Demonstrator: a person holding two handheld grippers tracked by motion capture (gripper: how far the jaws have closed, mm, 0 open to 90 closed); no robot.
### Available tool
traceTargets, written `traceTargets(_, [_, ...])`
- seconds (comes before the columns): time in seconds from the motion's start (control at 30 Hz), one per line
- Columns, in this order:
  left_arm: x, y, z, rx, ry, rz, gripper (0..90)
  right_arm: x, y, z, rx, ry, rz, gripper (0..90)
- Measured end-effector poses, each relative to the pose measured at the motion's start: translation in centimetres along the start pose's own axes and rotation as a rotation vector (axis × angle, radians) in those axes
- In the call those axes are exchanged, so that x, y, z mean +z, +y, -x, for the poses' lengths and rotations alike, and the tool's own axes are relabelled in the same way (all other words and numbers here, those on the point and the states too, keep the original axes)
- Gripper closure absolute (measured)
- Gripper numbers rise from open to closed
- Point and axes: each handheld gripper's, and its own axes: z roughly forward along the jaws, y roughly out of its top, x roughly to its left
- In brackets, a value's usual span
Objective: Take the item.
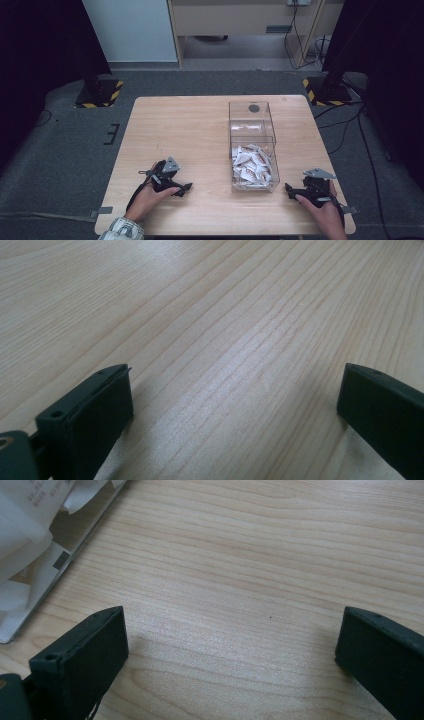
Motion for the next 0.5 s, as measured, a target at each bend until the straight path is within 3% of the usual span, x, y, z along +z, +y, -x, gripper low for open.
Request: traceTargets(0.5, [-0.39, 0.26, 0.19, -0.031, 0.01, 0.024, 3.1, -0.02, -0.02, -0.02, -0.004, 0.005, 0.0, 0.8])
